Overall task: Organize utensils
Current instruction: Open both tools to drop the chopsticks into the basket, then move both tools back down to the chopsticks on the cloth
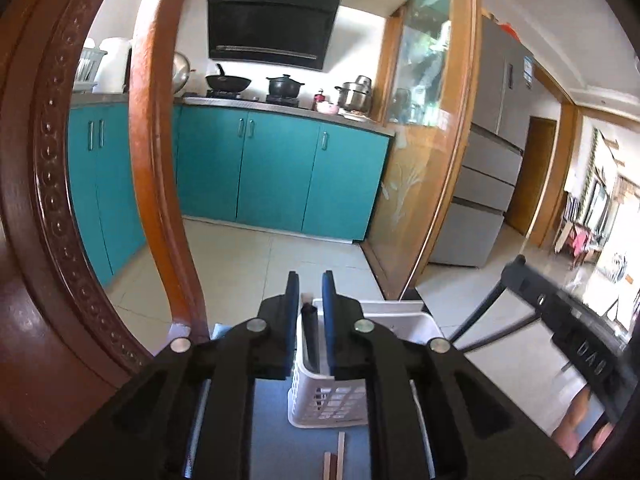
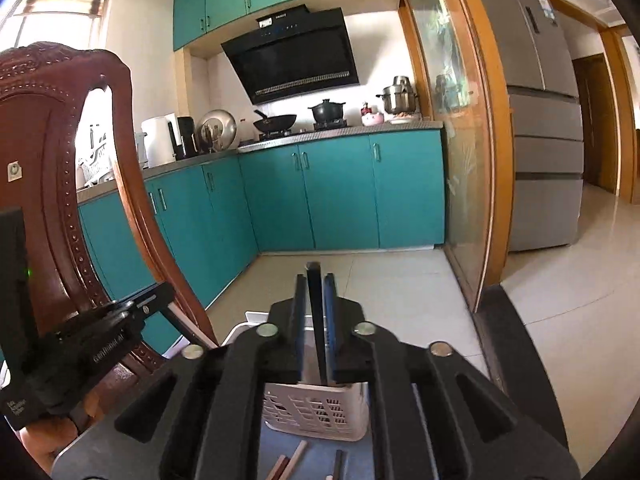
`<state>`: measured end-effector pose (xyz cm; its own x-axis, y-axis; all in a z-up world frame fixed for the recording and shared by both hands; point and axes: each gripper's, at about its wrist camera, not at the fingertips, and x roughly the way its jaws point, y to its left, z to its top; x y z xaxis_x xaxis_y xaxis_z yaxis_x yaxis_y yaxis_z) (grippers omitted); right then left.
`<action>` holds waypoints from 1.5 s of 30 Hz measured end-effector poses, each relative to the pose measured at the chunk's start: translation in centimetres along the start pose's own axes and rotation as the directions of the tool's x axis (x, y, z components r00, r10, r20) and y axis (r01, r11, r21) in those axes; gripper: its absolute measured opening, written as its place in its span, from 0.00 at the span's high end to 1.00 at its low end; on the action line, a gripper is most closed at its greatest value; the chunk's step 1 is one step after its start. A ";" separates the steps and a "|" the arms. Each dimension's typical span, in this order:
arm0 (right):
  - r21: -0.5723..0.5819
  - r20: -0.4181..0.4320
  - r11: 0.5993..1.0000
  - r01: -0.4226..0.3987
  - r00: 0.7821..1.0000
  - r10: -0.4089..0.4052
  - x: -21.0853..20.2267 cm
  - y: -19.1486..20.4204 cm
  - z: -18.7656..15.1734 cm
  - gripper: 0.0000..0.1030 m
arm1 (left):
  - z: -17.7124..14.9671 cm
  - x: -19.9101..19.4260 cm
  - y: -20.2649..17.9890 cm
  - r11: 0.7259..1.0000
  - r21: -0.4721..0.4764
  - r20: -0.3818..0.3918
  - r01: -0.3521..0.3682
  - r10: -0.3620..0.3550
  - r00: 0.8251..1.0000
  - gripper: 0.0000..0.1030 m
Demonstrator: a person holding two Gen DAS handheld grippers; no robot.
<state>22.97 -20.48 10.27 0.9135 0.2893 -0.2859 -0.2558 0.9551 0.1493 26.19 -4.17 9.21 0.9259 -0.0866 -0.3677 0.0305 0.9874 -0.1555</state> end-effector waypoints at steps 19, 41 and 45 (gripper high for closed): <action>-0.067 -0.415 0.994 -0.082 0.908 0.047 0.2 0.3 -12.0 0.77 | -9.9 -4.3 2.0 0.989 -0.021 -0.144 -0.146 0.141 0.979 0.61; 0.047 -0.666 0.998 0.050 0.746 -0.006 7.8 -1.2 -18.7 0.81 | -16.6 0.5 -0.3 0.993 0.056 -0.494 -0.100 0.114 0.862 0.42; 0.104 -0.656 0.993 0.047 0.754 0.033 7.5 -1.5 -18.7 0.94 | -17.1 1.0 -0.6 0.993 0.066 -0.510 -0.101 0.121 0.851 0.41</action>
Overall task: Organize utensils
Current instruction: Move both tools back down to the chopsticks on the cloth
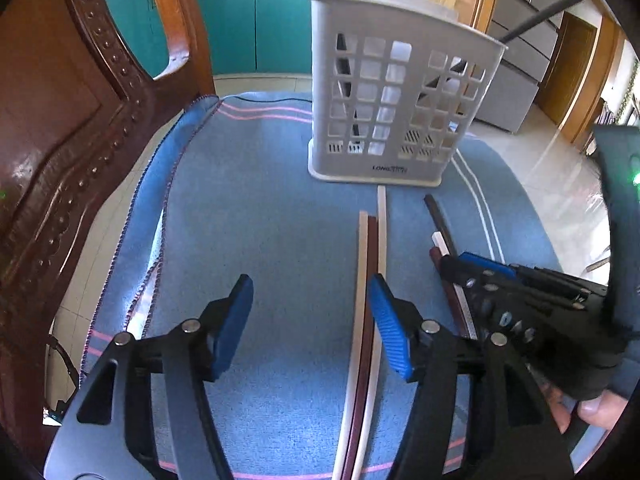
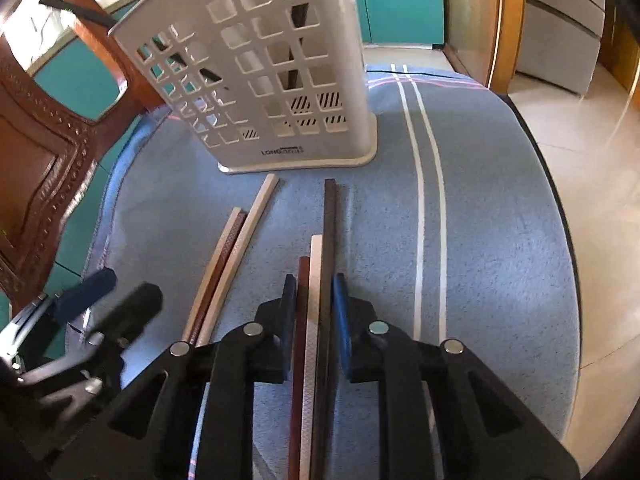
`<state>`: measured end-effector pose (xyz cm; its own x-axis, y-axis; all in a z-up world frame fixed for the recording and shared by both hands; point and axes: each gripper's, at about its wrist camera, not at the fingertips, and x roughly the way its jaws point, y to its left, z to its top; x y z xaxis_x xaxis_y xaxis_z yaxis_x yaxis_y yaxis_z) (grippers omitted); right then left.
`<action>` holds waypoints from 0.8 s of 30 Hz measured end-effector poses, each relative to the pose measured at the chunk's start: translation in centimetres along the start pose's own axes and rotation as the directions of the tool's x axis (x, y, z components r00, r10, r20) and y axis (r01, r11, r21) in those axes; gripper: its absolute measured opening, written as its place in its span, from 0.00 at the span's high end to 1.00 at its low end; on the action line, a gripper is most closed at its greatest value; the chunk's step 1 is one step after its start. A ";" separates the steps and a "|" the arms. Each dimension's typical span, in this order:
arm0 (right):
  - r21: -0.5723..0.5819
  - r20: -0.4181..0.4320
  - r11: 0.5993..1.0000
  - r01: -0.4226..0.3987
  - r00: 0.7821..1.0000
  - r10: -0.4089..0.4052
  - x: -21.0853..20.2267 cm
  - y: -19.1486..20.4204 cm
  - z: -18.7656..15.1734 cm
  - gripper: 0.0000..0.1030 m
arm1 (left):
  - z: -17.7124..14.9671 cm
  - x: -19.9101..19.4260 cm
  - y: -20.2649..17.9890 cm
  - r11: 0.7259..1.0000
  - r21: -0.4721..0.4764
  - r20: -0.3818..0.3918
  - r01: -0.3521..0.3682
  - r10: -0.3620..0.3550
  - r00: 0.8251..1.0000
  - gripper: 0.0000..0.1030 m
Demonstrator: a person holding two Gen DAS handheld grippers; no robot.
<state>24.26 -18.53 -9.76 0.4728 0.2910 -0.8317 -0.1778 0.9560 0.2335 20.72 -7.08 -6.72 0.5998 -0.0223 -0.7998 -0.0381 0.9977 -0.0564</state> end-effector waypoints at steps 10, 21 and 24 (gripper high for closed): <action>0.060 0.037 0.998 0.010 0.999 -0.012 -1.9 -1.5 0.4 0.94 | 0.0 1.1 0.0 1.000 0.006 -0.034 -0.011 0.011 0.999 0.37; 0.077 -0.010 0.991 0.105 0.994 -0.105 -1.7 -3.5 0.1 0.92 | -0.4 3.0 -0.8 0.999 0.032 -0.100 -0.006 0.009 0.995 0.31; 0.078 -0.001 0.992 0.103 0.995 -0.103 -1.8 -3.5 0.1 0.84 | -0.6 3.5 -1.4 0.998 0.055 -0.112 -0.006 0.012 0.994 0.30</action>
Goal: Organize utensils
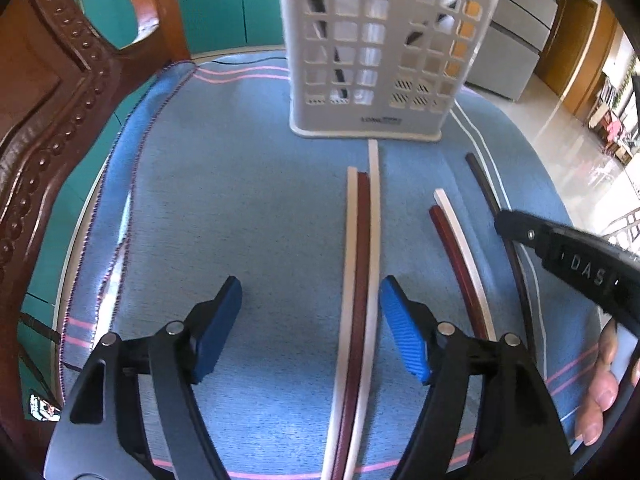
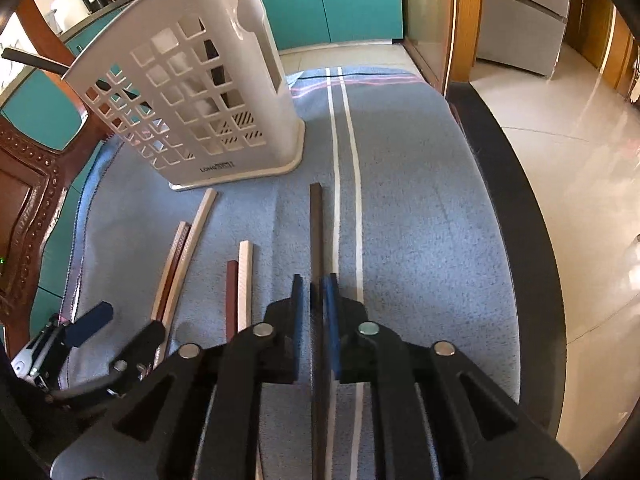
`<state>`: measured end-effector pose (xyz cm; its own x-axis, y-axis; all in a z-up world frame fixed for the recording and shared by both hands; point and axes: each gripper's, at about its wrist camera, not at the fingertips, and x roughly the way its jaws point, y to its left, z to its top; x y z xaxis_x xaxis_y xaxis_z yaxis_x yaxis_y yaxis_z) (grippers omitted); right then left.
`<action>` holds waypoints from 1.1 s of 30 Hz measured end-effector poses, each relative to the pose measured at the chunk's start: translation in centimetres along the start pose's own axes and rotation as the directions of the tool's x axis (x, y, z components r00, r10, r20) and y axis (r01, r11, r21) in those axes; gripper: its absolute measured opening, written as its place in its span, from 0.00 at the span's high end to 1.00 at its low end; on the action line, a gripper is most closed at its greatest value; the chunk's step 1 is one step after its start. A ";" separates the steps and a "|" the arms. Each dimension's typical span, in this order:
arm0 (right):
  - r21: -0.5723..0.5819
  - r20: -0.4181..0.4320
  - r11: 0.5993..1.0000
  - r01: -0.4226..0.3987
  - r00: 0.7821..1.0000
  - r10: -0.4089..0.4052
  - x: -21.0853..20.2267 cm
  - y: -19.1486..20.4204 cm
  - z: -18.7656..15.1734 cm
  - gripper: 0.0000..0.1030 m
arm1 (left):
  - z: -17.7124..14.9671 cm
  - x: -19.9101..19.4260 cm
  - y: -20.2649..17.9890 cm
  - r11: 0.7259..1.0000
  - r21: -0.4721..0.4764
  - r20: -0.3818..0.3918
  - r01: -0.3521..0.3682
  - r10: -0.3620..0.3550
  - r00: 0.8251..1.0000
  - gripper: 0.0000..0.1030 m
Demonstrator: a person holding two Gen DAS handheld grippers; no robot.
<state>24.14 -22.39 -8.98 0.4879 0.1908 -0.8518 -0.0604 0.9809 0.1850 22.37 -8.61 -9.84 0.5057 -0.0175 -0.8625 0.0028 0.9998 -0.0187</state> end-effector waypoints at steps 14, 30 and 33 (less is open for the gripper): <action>0.023 -0.006 1.000 -0.004 1.000 0.004 0.2 -0.2 0.1 0.64 | -0.3 0.9 0.2 1.000 -0.017 -0.007 0.001 -0.001 1.000 0.27; 0.019 -0.008 1.000 -0.003 1.000 0.004 0.5 0.0 -0.1 0.61 | -0.3 -0.3 1.6 0.998 -0.067 0.019 0.015 -0.014 1.000 0.82; 0.019 -0.008 1.000 -0.003 1.000 0.004 0.5 0.1 -0.1 0.61 | -0.4 -0.5 1.5 0.997 -0.076 0.022 0.025 -0.023 0.999 0.82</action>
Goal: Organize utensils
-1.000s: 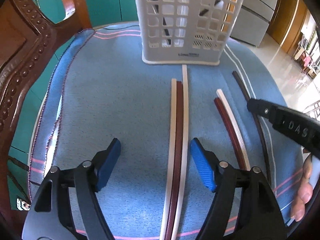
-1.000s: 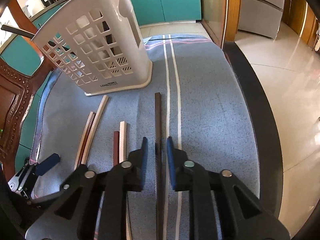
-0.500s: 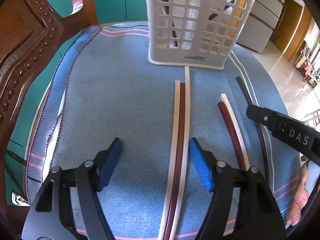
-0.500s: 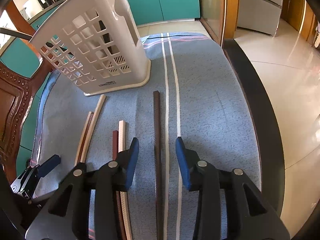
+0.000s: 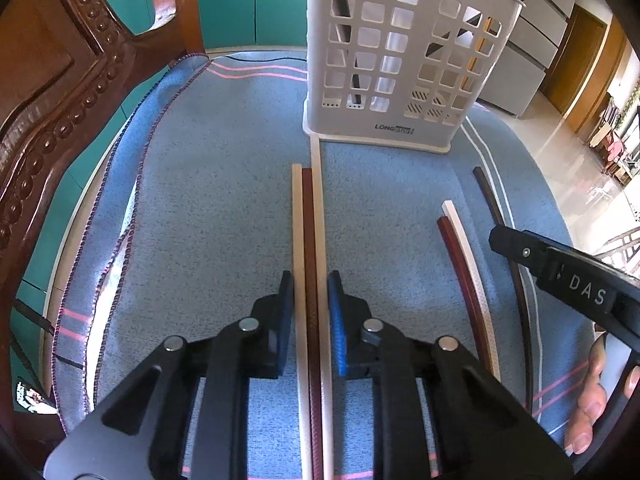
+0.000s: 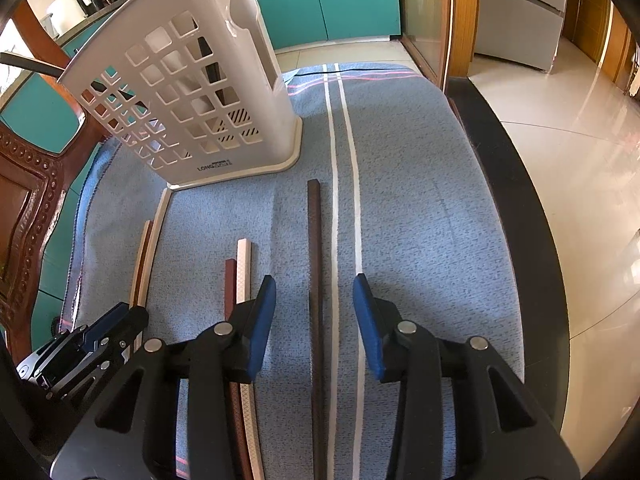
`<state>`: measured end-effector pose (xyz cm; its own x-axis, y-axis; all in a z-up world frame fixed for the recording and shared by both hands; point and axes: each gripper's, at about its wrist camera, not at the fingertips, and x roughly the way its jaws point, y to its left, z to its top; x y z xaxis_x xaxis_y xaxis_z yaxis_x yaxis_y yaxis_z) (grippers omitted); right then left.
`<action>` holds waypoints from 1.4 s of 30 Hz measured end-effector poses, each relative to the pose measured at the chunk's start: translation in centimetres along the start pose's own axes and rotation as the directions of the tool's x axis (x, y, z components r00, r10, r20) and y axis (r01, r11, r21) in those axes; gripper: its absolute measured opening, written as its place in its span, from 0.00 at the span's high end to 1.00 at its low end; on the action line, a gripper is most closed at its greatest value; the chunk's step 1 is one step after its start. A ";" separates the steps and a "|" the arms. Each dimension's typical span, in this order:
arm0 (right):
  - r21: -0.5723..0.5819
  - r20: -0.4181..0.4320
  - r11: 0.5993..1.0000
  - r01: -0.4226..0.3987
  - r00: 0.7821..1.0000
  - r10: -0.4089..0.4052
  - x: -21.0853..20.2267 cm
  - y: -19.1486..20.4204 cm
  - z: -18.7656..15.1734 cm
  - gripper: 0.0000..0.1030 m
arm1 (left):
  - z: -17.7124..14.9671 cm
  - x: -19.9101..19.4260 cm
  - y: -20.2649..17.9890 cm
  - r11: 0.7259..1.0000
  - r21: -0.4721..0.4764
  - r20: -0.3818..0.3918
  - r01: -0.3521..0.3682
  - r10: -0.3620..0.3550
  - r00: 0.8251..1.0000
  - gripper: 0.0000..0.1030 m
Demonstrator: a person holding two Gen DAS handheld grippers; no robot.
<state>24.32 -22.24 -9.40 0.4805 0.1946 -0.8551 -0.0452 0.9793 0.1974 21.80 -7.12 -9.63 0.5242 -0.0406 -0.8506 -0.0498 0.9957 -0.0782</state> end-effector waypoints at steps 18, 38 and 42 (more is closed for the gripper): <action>-0.002 -0.001 1.000 0.003 1.000 -0.003 0.0 0.0 0.0 0.61 | 0.3 -1.6 1.5 1.000 -0.029 0.020 -0.006 0.006 1.000 0.85; 0.018 0.015 1.000 0.001 1.000 -0.002 -0.7 -0.6 0.4 0.61 | 1.3 0.5 3.7 0.996 -0.086 -0.035 -0.021 0.018 0.999 0.69; 0.022 0.010 1.000 -0.001 1.000 0.000 -0.7 -0.9 0.5 0.61 | 1.6 0.8 3.6 0.997 -0.074 -0.029 -0.027 0.024 0.999 0.69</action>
<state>24.43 -23.24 -8.78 0.4892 0.1943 -0.8502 -0.0263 0.9777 0.2083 23.43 -3.47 -9.75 0.4980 -0.0187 -0.8670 -0.1266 0.9875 -0.0940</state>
